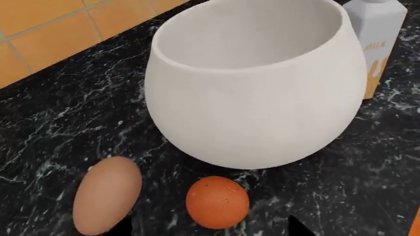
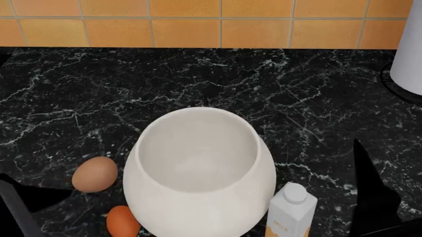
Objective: Place the eggs and milk next to the bowl.
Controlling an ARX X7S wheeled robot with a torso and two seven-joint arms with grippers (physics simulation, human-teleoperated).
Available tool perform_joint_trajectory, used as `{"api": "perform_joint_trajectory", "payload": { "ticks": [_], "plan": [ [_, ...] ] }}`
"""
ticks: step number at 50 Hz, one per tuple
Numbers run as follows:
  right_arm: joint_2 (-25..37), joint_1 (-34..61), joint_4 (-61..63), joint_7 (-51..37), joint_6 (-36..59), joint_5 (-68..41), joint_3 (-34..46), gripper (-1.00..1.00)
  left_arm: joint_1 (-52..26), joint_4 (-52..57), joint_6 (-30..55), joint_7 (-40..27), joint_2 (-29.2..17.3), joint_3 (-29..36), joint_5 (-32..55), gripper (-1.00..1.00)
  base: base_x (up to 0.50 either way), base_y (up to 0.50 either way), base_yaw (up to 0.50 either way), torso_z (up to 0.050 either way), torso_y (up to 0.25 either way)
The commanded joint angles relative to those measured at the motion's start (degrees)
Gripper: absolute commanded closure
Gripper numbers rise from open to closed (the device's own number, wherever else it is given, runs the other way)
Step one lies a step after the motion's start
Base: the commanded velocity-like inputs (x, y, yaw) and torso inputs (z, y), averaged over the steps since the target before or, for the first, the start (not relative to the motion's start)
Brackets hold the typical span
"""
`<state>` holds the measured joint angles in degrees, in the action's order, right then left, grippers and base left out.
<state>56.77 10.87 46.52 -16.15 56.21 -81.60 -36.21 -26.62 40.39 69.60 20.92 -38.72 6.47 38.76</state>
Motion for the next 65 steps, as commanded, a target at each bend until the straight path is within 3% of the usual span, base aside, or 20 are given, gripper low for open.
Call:
{"api": "perform_joint_trajectory", "payload": {
  "ticks": [1, 18, 30, 35, 43, 53, 65],
  "plan": [
    [-1.1, 0.23, -1.15, 0.78, -1.01, 1.46, -1.13, -1.0, 5.05, 4.89, 0.13, -1.06, 0.2, -12.85, 5.92, -1.0, 0.0, 0.0, 0.0, 0.0, 0.0],
    [-0.34, -1.87, 0.0, -1.77, -0.33, -2.29, -9.72, -1.0, 6.84, 7.3, -0.6, -4.31, 1.86, -29.57, 11.16, -1.0, 0.0, 0.0, 0.0, 0.0, 0.0],
    [-0.69, -7.77, 2.07, -4.8, 4.27, -10.48, -28.75, -1.0, 8.96, 8.52, -1.54, -5.85, 2.13, -41.19, 13.23, -1.0, 0.0, 0.0, 0.0, 0.0, 0.0],
    [-0.66, -10.3, 2.04, -7.71, 6.91, -14.6, -39.37, -1.0, 11.03, 10.95, -1.38, -7.22, 3.94, -49.48, 16.07, -1.0, 0.0, 0.0, 0.0, 0.0, 0.0],
    [-1.9, -14.81, 1.19, -9.35, 12.26, -21.05, -55.95, -1.0, 15.06, 15.25, 3.05, -10.86, 4.34, -67.33, 28.9, -1.0, 0.0, 0.0, 0.0, 0.0, 0.0],
    [-4.6, -17.93, -0.11, -7.21, 17.33, -22.15, -67.5, -1.0, 21.15, 15.11, 2.37, -9.78, 3.51, -81.88, 33.62, -1.0, 0.0, 0.0, 0.0, 0.0, 0.0],
    [-8.95, -20.98, -0.76, -2.4, 22.17, -21.07, -78.46, -1.0, 25.8, 12.86, 1.89, -12.96, 2.86, -98.43, 41.47, -1.0, 0.0, 0.0, 0.0, 0.0, 0.0]
  ]
}}
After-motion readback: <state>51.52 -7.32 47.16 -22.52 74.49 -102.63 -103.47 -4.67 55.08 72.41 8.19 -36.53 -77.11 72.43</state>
